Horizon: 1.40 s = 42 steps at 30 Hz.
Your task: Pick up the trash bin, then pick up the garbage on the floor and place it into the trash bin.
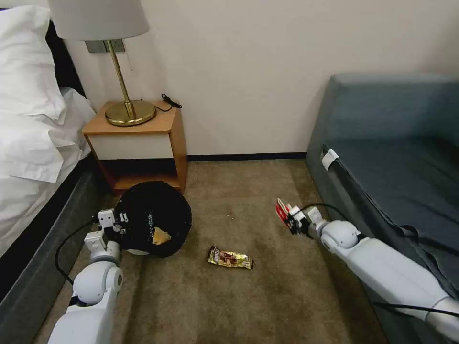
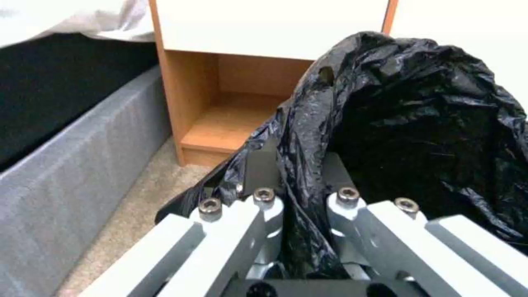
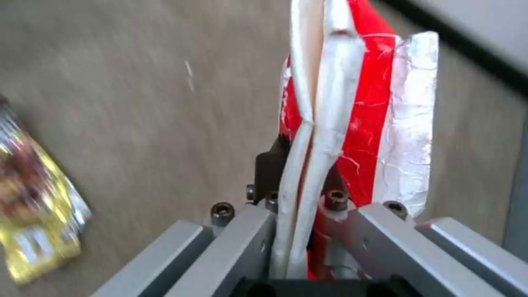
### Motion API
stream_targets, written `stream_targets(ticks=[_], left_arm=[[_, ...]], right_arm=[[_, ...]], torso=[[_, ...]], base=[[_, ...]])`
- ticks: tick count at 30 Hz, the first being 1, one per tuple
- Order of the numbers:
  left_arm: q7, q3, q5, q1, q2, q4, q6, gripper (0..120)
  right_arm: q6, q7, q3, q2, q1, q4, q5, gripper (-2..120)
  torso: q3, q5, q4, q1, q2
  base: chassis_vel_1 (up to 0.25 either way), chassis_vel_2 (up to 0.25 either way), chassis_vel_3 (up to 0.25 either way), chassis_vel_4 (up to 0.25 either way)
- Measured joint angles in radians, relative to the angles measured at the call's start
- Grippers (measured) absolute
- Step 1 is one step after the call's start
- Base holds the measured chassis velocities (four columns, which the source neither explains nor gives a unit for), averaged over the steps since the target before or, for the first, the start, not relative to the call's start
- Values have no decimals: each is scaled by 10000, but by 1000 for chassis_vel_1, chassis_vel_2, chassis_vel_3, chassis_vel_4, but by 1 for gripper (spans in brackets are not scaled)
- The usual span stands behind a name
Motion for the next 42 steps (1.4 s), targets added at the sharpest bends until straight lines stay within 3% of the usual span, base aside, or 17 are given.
stream_targets(ticks=[2,4,11,18,30,36,42], left_arm=[[0,0,0,0,0,0,0,4],[12,81,15,-57,-90,100,1,4],[25,140,9,-49,-155,-29,7,4],[53,264,65,-60,-325,-103,1,4],[150,415,345,-134,-587,-125,-91,4],[213,443,484,-80,-808,-96,-162,4],[238,332,497,-15,-805,-127,-197,4]], right_arm=[[0,0,0,0,0,0,0,0],[920,-174,-548,42,700,320,11,0],[1566,-234,-1816,487,2359,406,327,0],[2088,-33,-3314,1408,3803,728,2149,0],[2511,882,-4478,3630,4144,222,2857,0],[2475,1302,-4866,4204,3966,145,2895,0],[2395,1962,-4918,4262,3670,191,2817,0]], torso=[[0,0,0,0,0],[0,-1,3,0,0],[0,-1,4,0,0],[0,-3,3,0,0],[0,-2,4,0,0],[0,-1,2,0,0],[0,1,3,0,0]], base=[[0,0,0,0],[0,0,0,0],[0,0,0,0],[0,0,0,0],[0,0,0,0],[0,0,0,0],[0,0,0,0]])
